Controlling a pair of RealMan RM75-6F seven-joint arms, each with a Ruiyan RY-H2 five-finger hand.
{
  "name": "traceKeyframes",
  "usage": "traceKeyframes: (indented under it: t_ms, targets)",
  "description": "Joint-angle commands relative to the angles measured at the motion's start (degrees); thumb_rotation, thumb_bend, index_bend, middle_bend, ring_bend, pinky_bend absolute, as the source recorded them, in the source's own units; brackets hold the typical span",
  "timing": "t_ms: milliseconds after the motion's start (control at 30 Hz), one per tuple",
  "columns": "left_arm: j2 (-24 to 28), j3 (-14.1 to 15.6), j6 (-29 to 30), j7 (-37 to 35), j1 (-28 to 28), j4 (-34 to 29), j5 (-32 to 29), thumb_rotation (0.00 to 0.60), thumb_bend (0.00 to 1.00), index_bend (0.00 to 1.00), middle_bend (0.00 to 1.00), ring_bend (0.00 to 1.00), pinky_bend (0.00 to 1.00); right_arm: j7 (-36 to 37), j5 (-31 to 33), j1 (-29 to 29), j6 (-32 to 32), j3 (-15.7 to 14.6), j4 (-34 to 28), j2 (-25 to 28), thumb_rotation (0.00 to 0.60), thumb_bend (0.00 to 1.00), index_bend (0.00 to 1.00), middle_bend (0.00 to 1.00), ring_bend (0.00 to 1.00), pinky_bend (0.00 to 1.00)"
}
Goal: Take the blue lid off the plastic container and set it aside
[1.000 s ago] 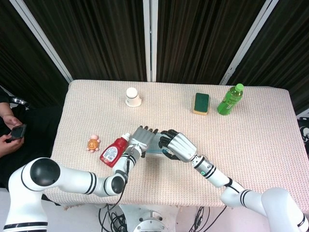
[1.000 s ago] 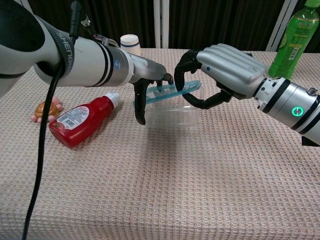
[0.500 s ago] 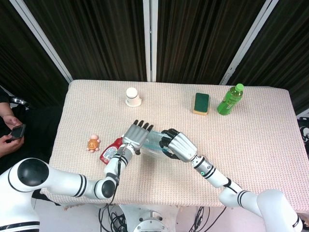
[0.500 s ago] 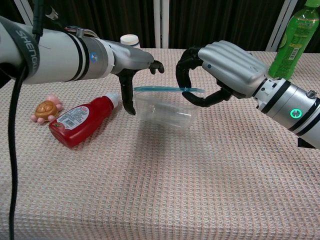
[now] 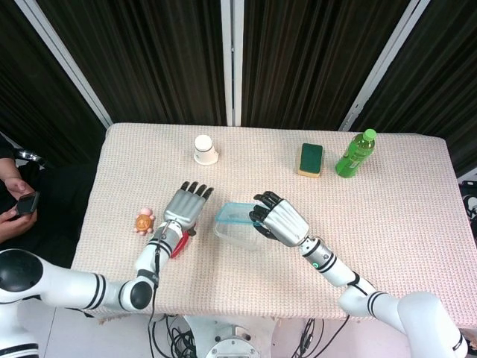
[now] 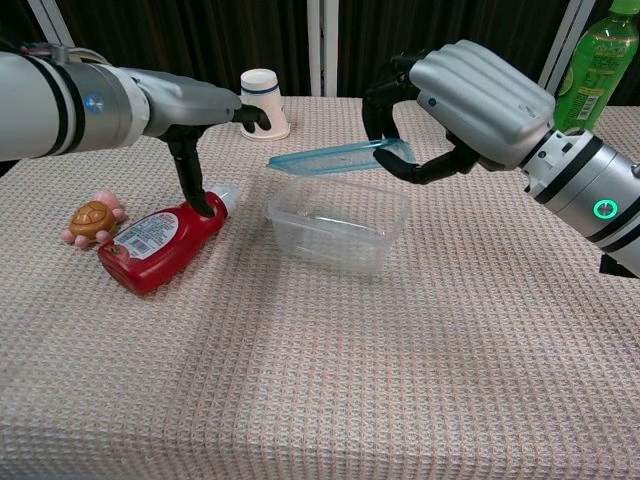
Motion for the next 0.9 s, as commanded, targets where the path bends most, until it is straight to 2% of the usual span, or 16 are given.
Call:
traceKeyframes:
  t_ms: [33,300,500,600,667,733,767,833,900]
  targets:
    - [2.42,0.77,1.16,-2.43,2.66,-1.09,2.47,0.600,0.02,0.00,0.04,0.00,0.08,-1.69,0.35,-0.27,1.37,0.95,-0.21,1.09,0.600,0.34,1.00,0.60,0.31,0.34]
    - [8.44,1.98,2.73,-8.28,8.98,-2.31,8.40,0.600,0.02,0.00,0.05,0.00,0.07,-3.24,3.26,-2.06,2.35,2.92,-0.07,4.66,0.600,0.34,1.00,0.61,0.31,0.34]
    - [12.15,3.07,7.43,-14.40,15.64,-2.11,17.28,0.600,0.02,0.00,0.04,0.00,0.07,-4.29,6.92,-3.85,-3.67,2.22,3.46,5.61,0.600,0.33,0.98,0.60,0.31,0.32]
    - [13.39,3.56,9.74,-18.26,19.28,-1.23,22.06,0.600,0.01,0.00,0.04,0.00,0.07,-5.38,9.10,-4.57,-8.88,1.52,2.64,6.67,0.600,0.33,0.79,0.51,0.23,0.25]
    - [14.04,3.70,11.35,-21.26,21.92,-0.38,24.89,0.600,0.01,0.00,0.05,0.00,0.07,-6.06,11.19,-5.18,-13.78,0.94,-2.10,9.29,0.600,0.31,0.59,0.40,0.13,0.17]
    - [14.69,3.94,12.88,-23.89,24.47,0.50,27.46,0.600,0.00,0.00,0.05,0.00,0.07,-7.16,13.66,-5.83,-18.41,0.58,-9.63,13.57,0.600,0.27,0.32,0.27,0.02,0.06]
    - [14.90,4.08,13.51,-24.87,25.49,0.98,28.66,0.600,0.00,0.00,0.05,0.00,0.06,-7.92,14.82,-6.13,-20.12,0.49,-13.22,15.72,0.600,0.25,0.22,0.22,0.00,0.03]
    - [15.22,4.29,14.91,-26.76,27.79,2.26,30.78,0.600,0.00,0.00,0.05,0.00,0.06,-9.94,18.15,-6.93,-24.20,0.25,-21.81,21.12,0.600,0.20,0.08,0.13,0.00,0.00]
    - [15.33,4.34,15.71,-28.57,29.53,3.39,32.58,0.600,0.00,0.00,0.05,0.00,0.06,-11.43,21.33,-7.42,-27.78,-0.09,-28.88,25.91,0.600,0.16,0.01,0.05,0.00,0.00]
